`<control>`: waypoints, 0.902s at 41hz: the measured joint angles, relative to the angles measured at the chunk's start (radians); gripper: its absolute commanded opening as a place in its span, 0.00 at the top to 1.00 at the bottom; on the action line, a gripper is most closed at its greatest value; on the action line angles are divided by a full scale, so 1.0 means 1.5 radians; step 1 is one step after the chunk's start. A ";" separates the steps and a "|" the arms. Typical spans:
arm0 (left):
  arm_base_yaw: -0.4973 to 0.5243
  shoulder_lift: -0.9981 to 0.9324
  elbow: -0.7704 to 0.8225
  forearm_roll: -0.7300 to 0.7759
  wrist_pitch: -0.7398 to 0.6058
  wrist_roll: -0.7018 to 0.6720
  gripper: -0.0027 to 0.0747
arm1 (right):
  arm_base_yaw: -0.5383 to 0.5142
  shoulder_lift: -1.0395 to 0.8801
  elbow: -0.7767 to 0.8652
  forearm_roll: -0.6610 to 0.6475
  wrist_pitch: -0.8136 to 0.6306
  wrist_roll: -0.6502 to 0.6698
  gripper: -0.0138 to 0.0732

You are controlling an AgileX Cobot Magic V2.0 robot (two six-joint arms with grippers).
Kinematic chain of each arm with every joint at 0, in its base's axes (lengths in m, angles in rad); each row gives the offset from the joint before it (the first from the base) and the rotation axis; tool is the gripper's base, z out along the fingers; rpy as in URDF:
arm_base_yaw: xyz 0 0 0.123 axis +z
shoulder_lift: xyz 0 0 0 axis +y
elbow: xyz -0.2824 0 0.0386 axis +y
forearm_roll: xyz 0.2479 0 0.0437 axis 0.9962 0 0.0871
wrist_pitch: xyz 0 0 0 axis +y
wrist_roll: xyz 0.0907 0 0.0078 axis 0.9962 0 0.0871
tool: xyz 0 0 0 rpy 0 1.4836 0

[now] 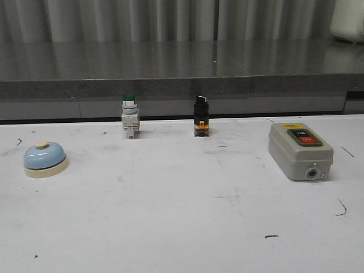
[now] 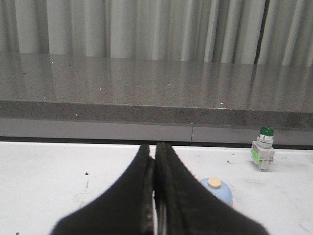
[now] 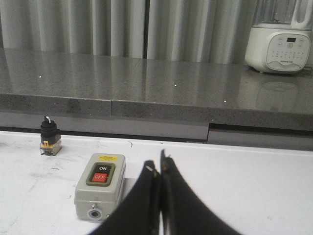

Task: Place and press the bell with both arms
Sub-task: 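Move the left gripper toward the blue bell at the table edge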

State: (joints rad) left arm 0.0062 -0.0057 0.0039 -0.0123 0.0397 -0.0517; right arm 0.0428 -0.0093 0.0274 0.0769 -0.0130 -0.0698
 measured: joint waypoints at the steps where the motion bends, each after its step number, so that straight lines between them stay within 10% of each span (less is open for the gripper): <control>1: 0.000 0.000 0.000 0.000 0.000 0.000 0.99 | 0.000 0.000 0.000 0.000 0.000 0.000 0.92; 37: 0.000 0.000 0.000 0.000 -0.011 0.000 0.99 | 0.000 0.000 0.000 0.000 -0.013 0.000 0.92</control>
State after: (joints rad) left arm 0.0062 -0.0057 0.0039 -0.0123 0.0238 -0.0517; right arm 0.0428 -0.0093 0.0274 0.0769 -0.0333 -0.0698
